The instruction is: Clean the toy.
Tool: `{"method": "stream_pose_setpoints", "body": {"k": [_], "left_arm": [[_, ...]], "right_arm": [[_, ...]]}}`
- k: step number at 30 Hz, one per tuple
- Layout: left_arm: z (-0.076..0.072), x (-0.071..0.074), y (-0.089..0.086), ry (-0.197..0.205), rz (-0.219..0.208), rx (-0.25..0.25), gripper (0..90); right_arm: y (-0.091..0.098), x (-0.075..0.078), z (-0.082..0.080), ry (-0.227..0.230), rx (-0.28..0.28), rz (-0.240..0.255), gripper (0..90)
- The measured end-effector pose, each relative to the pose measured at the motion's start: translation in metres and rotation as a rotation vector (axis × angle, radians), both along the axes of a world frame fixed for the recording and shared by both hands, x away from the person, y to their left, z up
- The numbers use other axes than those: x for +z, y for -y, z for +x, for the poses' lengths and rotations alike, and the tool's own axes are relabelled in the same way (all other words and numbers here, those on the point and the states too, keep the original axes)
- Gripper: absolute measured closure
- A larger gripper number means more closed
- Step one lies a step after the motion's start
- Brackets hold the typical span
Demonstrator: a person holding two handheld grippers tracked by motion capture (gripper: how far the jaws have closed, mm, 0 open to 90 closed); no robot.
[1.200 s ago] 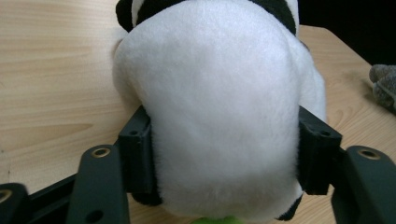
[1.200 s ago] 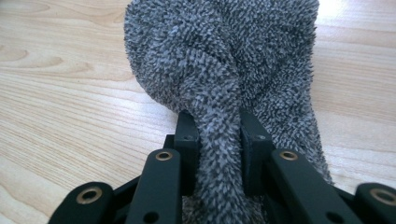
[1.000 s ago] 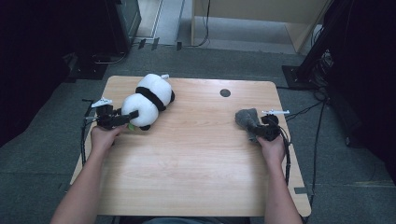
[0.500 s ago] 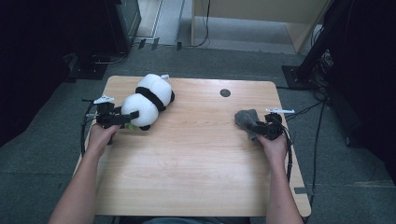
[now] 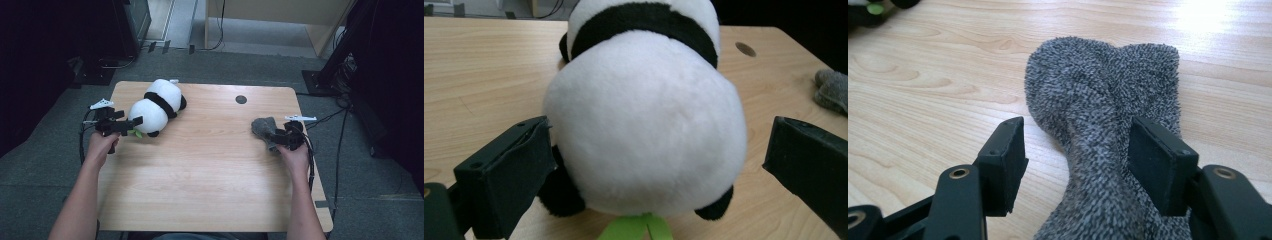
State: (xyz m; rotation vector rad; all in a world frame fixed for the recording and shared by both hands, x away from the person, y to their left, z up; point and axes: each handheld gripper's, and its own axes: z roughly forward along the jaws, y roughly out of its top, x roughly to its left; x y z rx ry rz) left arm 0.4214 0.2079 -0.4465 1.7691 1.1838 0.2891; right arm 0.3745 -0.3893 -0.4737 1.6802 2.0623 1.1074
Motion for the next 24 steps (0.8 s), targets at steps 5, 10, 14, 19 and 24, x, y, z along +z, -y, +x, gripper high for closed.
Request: {"method": "stream_pose_setpoints", "body": {"k": [5,10,14,19,24], "left_arm": [[-0.010,0.010,0.005,0.023,0.003,-0.029,0.0],[-0.021,0.017,0.015,0.041,-0.007,-0.059,0.0],[-0.027,0.022,0.025,0.052,-0.003,-0.094,0.0],[-0.035,0.023,0.043,0.053,0.005,-0.152,0.0],[-0.043,0.019,0.061,0.064,0.021,-0.205,0.0]], "right_arm": [[-0.004,0.006,-0.006,-0.004,0.007,-0.012,40.6],[-0.008,0.013,-0.016,-0.006,0.009,-0.023,40.4],[-0.012,0.018,-0.024,0.007,0.018,-0.018,40.3],[-0.023,0.023,-0.030,0.030,0.054,-0.019,40.3],[-0.038,0.023,-0.032,0.033,0.101,-0.018,40.3]]}}
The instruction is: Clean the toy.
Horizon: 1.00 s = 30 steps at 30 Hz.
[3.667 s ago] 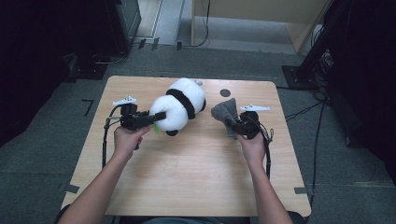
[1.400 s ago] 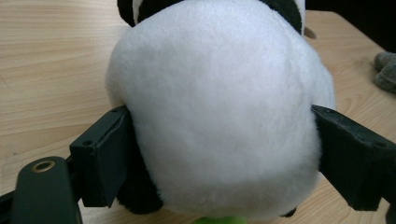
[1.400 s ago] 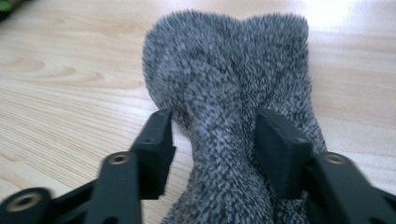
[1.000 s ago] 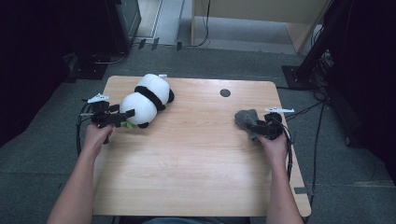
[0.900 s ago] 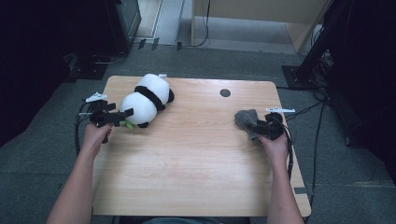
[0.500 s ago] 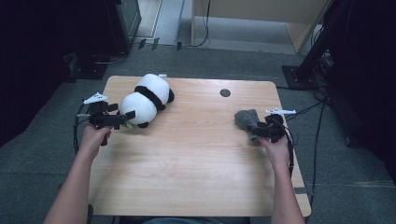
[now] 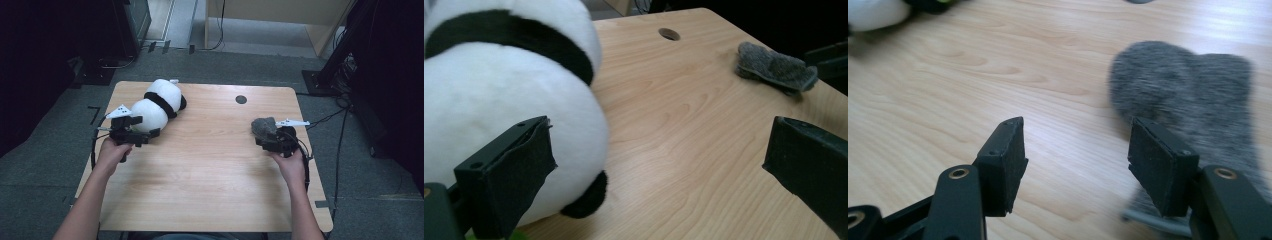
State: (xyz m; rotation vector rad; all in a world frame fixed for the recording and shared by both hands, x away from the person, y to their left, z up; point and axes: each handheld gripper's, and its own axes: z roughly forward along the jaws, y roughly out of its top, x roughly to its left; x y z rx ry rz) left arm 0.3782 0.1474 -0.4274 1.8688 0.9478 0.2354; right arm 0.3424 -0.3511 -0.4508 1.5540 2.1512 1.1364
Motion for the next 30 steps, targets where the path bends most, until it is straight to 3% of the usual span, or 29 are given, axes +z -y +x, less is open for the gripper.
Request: {"method": "stream_pose_setpoints", "body": {"k": [3,9,15,18,21,24,26,30], "left_arm": [[-0.003,-0.003,0.011,-0.005,0.008,-0.033,0.0],[-0.007,-0.015,0.031,-0.017,0.033,-0.080,0.0],[-0.010,-0.027,0.043,-0.035,0.031,-0.104,0.0],[-0.010,-0.032,0.049,-0.050,0.037,-0.115,0.0],[-0.009,-0.041,0.054,-0.074,0.013,-0.124,0.0],[-0.010,-0.047,0.059,-0.076,0.045,-0.135,0.0],[-0.010,-0.051,0.062,-0.080,0.044,-0.134,0.0],[-0.014,-0.058,0.069,-0.088,0.078,-0.179,0.0]], "right_arm": [[-0.010,-0.004,0.002,-0.009,0.032,0.058,40.5],[-0.033,-0.015,0.003,-0.029,0.098,0.006,40.6],[-0.040,-0.023,0.004,-0.028,0.131,0.041,41.2],[-0.045,-0.027,0.004,-0.016,0.144,0.044,41.5],[-0.050,-0.030,0.005,-0.022,0.158,0.027,41.5],[-0.055,-0.033,0.006,-0.017,0.169,0.016,41.6],[-0.058,-0.035,0.007,-0.021,0.174,0.013,41.6],[-0.065,-0.038,0.008,-0.023,0.196,-0.006,41.6]]}}
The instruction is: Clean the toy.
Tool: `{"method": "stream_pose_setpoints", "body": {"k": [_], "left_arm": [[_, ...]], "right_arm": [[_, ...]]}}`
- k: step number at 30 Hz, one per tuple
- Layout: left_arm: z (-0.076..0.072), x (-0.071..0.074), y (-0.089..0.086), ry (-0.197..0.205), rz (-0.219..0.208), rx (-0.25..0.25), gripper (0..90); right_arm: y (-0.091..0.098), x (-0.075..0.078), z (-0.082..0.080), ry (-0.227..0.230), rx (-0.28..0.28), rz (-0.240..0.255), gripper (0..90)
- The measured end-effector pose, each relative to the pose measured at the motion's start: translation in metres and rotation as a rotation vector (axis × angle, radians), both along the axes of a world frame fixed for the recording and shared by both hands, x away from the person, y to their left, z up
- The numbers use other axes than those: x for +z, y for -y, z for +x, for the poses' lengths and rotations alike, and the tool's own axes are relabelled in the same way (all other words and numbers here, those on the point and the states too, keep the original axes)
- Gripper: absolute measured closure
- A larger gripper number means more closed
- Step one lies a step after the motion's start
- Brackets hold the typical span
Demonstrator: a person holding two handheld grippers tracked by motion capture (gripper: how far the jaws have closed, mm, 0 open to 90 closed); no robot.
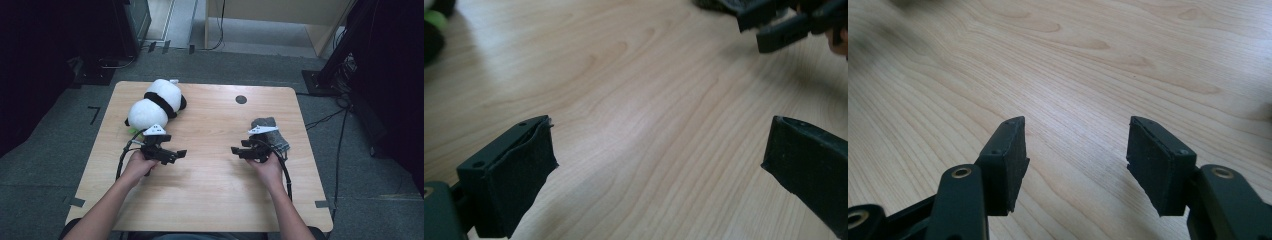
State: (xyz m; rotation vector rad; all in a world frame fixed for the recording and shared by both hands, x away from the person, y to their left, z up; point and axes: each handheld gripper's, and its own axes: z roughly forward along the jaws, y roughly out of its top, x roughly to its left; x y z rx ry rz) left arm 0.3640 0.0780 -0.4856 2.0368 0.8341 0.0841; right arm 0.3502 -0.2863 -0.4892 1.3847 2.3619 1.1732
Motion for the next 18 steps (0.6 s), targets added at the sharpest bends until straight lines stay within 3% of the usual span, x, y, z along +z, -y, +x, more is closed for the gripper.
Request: {"method": "stream_pose_setpoints", "body": {"k": [3,7,18], "left_arm": [[-0.003,-0.005,0.008,0.003,0.045,-0.026,0.0],[-0.004,-0.009,0.014,-0.001,0.068,-0.036,0.0],[0.000,-0.012,0.013,-0.017,0.078,-0.020,0.0]], "right_arm": [[-0.004,-0.001,0.001,-0.001,0.009,-0.005,41.6],[-0.007,-0.002,0.001,-0.011,0.014,-0.009,41.6],[-0.006,-0.003,0.003,-0.014,0.017,-0.014,41.7]]}}
